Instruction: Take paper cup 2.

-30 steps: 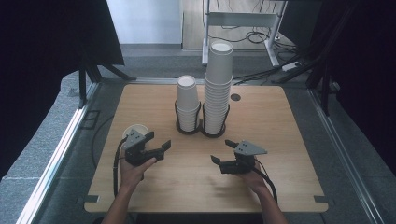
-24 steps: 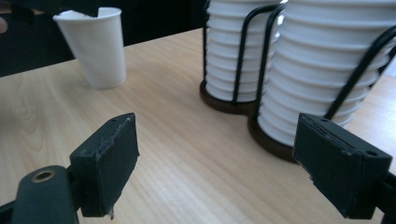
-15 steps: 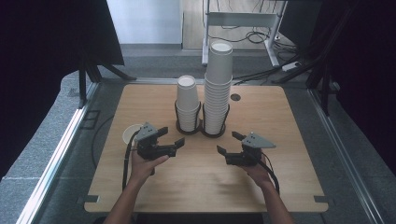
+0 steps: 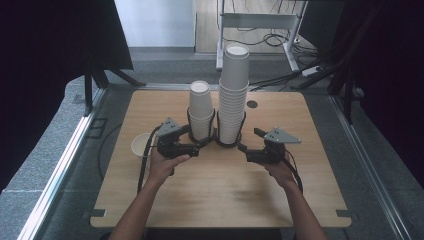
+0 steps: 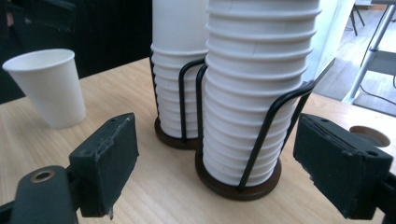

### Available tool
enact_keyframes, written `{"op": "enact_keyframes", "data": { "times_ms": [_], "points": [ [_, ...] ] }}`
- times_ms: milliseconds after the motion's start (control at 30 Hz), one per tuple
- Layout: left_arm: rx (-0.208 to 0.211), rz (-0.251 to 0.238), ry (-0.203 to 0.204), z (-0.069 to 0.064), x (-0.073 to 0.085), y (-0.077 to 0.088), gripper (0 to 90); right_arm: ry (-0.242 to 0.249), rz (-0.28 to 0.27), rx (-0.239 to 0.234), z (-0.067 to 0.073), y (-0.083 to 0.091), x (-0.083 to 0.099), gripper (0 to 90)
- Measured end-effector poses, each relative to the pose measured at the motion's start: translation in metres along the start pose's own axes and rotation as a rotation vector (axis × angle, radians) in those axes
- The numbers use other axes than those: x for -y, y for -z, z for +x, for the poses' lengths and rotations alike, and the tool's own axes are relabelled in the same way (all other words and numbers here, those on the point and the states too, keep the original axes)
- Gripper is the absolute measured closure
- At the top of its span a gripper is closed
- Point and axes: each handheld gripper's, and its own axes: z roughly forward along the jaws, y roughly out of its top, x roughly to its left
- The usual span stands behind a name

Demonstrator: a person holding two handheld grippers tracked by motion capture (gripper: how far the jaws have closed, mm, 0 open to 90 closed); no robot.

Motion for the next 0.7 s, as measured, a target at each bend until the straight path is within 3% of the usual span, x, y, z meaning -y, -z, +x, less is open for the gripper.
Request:
{"op": "enact_keyframes", "data": {
  "times_ms": [267, 700],
  "points": [
    [0.044, 0.011, 0.009, 0.004, -0.01, -0.015, 16.6, -0.014, -0.002, 0.018, -0.012, -0.004, -0.016, 11.1],
    [0.027, 0.008, -0.043, 0.002, -0.034, -0.022, 15.8, -0.018, 0.008, 0.004, -0.022, -0.019, -0.038, 5.5]
  ]
}}
